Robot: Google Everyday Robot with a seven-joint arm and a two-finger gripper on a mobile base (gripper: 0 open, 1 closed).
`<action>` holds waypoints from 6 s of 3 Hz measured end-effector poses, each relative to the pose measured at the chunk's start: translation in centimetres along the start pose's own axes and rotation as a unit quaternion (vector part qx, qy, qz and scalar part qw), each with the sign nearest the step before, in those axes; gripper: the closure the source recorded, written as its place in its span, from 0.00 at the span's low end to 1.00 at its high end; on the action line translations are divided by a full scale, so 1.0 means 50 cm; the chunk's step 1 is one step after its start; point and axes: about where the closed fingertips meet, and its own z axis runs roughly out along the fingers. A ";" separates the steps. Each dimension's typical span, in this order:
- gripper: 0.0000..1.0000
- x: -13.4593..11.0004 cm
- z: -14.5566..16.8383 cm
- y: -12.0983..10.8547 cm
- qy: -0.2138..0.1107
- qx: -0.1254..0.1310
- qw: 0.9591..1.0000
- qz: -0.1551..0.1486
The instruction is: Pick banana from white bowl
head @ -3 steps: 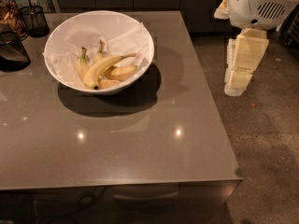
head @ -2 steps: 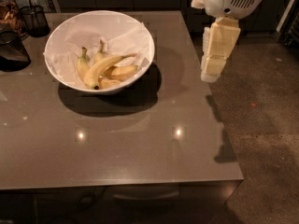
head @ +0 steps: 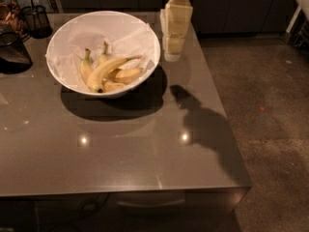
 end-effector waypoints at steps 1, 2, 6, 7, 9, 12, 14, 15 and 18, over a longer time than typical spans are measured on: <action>0.00 -0.025 0.002 -0.016 -0.009 0.012 1.000 -0.007; 0.00 -0.048 0.007 -0.048 -0.018 0.027 0.999 -0.025; 0.27 -0.225 0.136 -0.151 -0.047 -0.002 0.990 -0.136; 0.27 -0.236 0.181 -0.135 -0.045 -0.025 0.989 -0.137; 0.35 -0.238 0.257 -0.110 -0.035 -0.061 0.986 -0.149; 0.35 -0.239 0.346 -0.077 -0.014 -0.098 0.978 -0.183; 0.34 -0.222 0.384 -0.076 -0.006 -0.106 0.974 -0.200; 0.54 -0.213 0.392 -0.082 -0.004 -0.105 0.974 -0.203; 1.00 -0.193 0.350 -0.086 -0.029 -0.083 0.981 -0.173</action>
Offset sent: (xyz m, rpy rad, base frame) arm 0.0267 0.0398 0.0133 0.0192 -0.0639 0.0993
